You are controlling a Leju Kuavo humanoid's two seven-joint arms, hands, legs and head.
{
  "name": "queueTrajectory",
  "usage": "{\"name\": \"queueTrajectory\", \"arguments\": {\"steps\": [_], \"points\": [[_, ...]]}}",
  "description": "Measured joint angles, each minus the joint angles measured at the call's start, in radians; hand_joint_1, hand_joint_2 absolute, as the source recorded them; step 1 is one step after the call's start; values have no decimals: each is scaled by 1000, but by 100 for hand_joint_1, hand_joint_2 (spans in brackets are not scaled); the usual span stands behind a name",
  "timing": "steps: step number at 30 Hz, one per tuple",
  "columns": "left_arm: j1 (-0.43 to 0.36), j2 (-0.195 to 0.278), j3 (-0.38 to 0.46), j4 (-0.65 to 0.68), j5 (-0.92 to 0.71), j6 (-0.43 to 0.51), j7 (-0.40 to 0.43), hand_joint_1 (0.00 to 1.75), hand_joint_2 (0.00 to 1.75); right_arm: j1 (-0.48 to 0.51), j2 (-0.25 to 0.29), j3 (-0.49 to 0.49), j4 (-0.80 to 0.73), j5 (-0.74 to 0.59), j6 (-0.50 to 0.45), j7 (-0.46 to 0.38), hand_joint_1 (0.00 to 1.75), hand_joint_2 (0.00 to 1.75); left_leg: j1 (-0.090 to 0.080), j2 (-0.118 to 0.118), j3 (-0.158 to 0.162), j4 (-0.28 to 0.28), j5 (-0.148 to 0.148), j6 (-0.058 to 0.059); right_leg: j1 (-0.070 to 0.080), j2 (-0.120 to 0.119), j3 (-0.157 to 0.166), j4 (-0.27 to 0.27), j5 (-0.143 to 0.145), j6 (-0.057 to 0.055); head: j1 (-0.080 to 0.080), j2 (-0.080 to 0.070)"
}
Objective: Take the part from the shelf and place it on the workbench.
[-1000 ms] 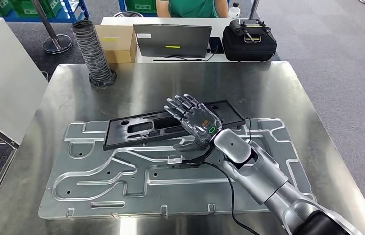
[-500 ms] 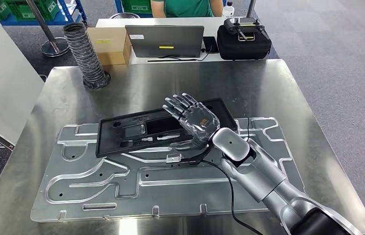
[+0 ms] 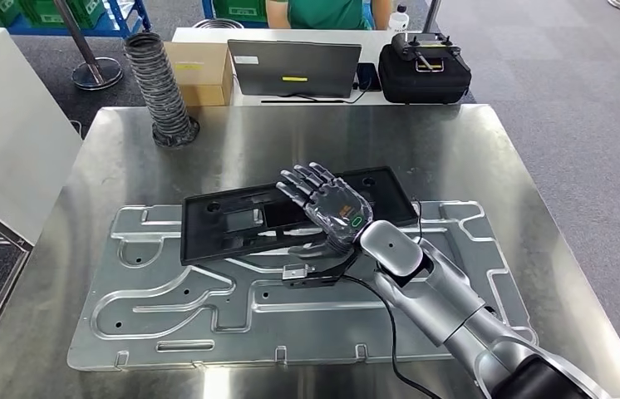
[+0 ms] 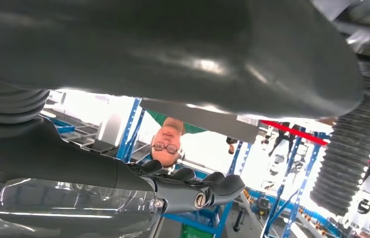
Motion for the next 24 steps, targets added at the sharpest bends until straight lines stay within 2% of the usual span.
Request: {"name": "queueTrajectory", "arguments": {"steps": [1,3,5,6,7,9,10,11,12,14,16,17,20,21,22,24], "points": [[0,-1,0,0,-1,-1,0,0,0,-2,0,-1,0,0,0,1,0,0,-1,1,-1,0,0,-4,3,0,17,-39,10,-5,0,0],[-1,-2,0,0,-3,-2,0,0,0,-3,0,-1,0,0,0,1,0,0,-2,2,-2,-2,1,-14,9,0,21,-54,12,-12,0,0],[-1,-2,0,0,-4,-2,0,0,0,-3,-1,-2,0,0,0,1,0,0,-2,3,-3,4,-6,-24,3,-1,23,-61,17,-21,0,0],[-1,-2,0,0,-4,-3,0,0,0,-3,-1,-2,0,0,0,1,0,0,-3,3,-11,25,-22,-28,0,-2,25,-66,21,-26,0,0],[-1,-2,0,0,-5,-3,0,0,0,-3,-1,-2,0,0,0,1,0,0,-2,4,-29,66,-49,-32,-3,-3,26,-70,24,-30,0,0],[0,-2,0,0,-6,-3,0,0,0,1,-1,-2,1,0,0,1,0,0,1,4,-85,198,-118,-39,-1,-4,24,-70,25,-33,0,0],[0,-2,0,0,-6,-4,1,0,0,4,-1,-2,2,0,0,1,0,0,3,4,-109,255,-139,-42,0,-4,22,-68,25,-34,0,0],[1,-2,0,0,-7,-4,1,0,0,7,-1,-2,3,0,0,1,0,0,4,4,-119,281,-142,-44,0,-4,21,-67,25,-34,0,0],[1,-2,0,0,-7,-4,1,0,0,9,-1,-2,4,0,0,1,0,0,5,4,-109,264,-124,-45,0,-4,21,-65,25,-34,0,0],[0,-1,0,0,-7,-4,1,0,0,11,-1,-2,5,1,0,1,0,0,7,4,-45,140,-61,-43,-1,-3,20,-59,23,-30,0,0],[-2,-1,0,0,-8,-4,1,0,0,10,-1,-2,5,2,0,1,0,0,7,4,8,32,-27,-36,2,-1,14,-49,21,-22,0,0],[-2,-1,0,0,-8,-4,1,0,0,11,-1,-2,5,3,0,2,0,0,5,3,16,13,-25,-31,4,0,10,-46,22,-16,0,0],[-1,-1,0,0,-8,-5,2,0,0,11,-3,-4,5,4,0,2,0,0,3,2,12,6,-15,-11,1,0,3,-42,21,1,0,0],[-2,-2,0,0,-9,-5,2,0,0,11,-4,-5,5,4,0,2,0,0,4,3,10,2,-10,-5,-1,0,-5,-24,5,6,0,0],[-3,-2,0,0,-9,-6,2,0,0,11,-5,-6,6,4,0,2,0,0,5,4,8,-1,-5,2,-2,0,-20,15,-25,11,0,0],[-3,-2,0,0,-9,-6,2,0,0,14,-6,-7,7,5,0,3,0,0,4,6,-1,-1,2,8,-5,0,-70,141,-99,19,0,0]]}}
